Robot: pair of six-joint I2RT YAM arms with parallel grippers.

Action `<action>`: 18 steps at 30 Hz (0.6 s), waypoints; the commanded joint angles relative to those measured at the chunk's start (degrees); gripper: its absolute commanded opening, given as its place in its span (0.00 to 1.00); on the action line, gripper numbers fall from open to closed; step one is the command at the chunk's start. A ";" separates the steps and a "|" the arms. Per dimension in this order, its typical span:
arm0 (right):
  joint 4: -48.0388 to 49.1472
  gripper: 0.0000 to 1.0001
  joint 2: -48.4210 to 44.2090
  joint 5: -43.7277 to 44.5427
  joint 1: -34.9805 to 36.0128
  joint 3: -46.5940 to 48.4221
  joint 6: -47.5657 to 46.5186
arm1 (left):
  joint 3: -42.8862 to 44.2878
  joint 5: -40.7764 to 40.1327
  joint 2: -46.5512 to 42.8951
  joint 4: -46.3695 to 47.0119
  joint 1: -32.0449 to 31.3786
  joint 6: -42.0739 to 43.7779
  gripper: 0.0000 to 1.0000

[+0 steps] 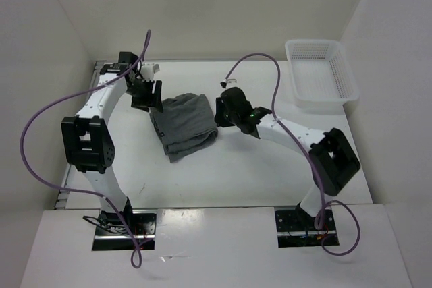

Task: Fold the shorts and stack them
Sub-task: Fold the shorts

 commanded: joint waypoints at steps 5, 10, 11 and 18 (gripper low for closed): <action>4.85 0.20 13.55 -4.24 -0.26 10.07 -2.01 | 3.39 -4.07 11.85 7.04 0.29 0.21 0.71; 4.86 0.01 18.49 -7.67 -0.26 8.24 0.00 | -0.49 -12.26 13.18 12.49 0.82 0.21 0.63; 5.64 0.00 19.10 -9.25 -0.26 6.32 0.97 | -0.49 -12.26 13.79 12.49 0.82 0.21 0.62; 7.05 0.00 17.53 -7.69 -0.26 -0.90 4.05 | 3.45 -9.12 19.24 14.86 0.82 0.21 0.41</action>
